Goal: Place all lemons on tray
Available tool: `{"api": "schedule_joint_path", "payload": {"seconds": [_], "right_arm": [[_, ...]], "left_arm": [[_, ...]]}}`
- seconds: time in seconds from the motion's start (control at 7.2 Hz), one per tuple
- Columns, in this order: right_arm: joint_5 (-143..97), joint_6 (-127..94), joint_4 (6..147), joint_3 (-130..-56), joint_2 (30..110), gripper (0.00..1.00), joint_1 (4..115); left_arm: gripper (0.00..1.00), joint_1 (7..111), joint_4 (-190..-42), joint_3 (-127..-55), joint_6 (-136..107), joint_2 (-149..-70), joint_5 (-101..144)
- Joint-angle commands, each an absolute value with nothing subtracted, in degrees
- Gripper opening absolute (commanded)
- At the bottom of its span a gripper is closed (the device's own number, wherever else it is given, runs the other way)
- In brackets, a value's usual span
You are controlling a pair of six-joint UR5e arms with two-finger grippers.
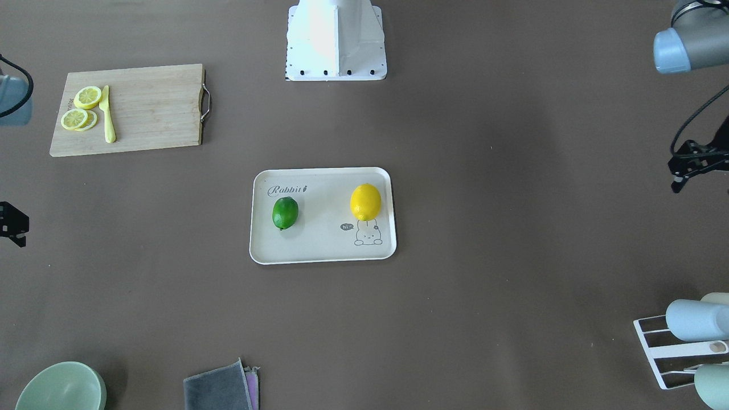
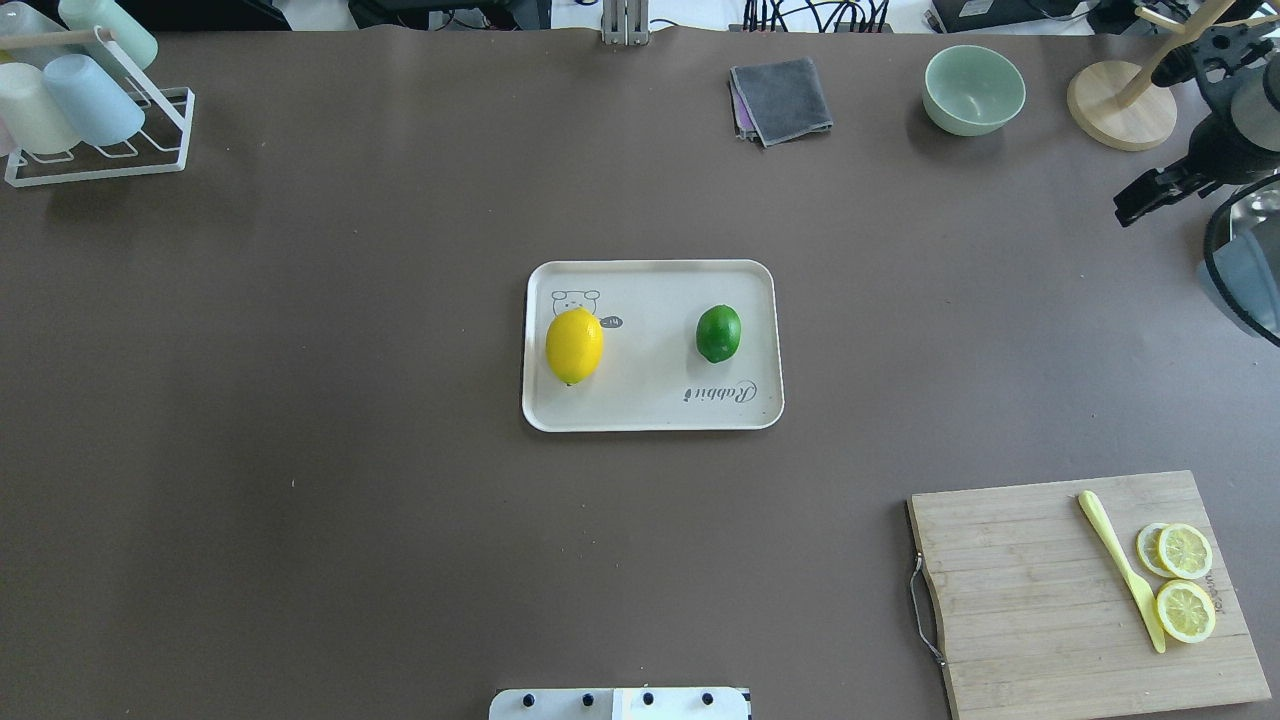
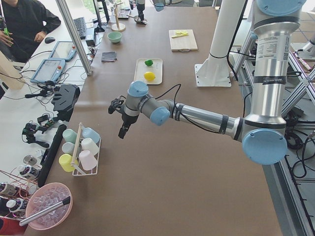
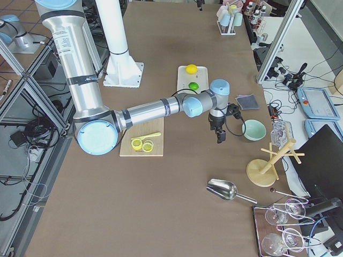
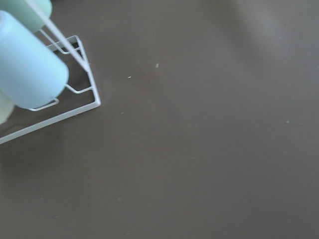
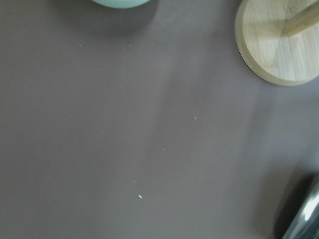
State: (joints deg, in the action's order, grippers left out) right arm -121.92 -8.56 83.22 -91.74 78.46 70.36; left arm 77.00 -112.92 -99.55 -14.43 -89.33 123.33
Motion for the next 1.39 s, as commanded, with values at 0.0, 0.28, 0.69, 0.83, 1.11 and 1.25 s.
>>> {"api": "schedule_joint_path", "payload": {"seconds": [0.0, 0.28, 0.69, 0.83, 1.11, 1.25], "right_arm": [[-128.0, 8.4, 83.8, -91.2, 87.0, 1.00, 80.3], [-132.3, 12.7, 84.5, -88.5, 89.9, 1.00, 87.4], [-134.5, 12.7, 88.0, -89.0, 90.1, 1.00, 88.1], [-134.6, 12.7, 88.4, -89.5, 90.1, 1.00, 88.1], [-134.6, 12.7, 90.1, -89.7, 89.4, 1.00, 88.1], [-134.7, 12.5, 90.3, -90.5, 89.5, 1.00, 88.1]], "left_arm": [[0.98, 88.5, -106.8, -98.3, -1.5, -86.2, 130.7], [0.98, 89.3, -102.9, -98.8, -1.0, -85.2, 131.4], [0.98, 89.6, -101.4, -97.7, -1.1, -85.3, 134.5], [0.98, 89.6, -101.4, -98.0, -1.6, -85.8, 134.6], [0.98, 89.6, -101.6, -99.4, -6.6, -86.3, 134.5], [0.98, 89.6, -101.7, -99.8, -6.6, -86.0, 134.7]]}}
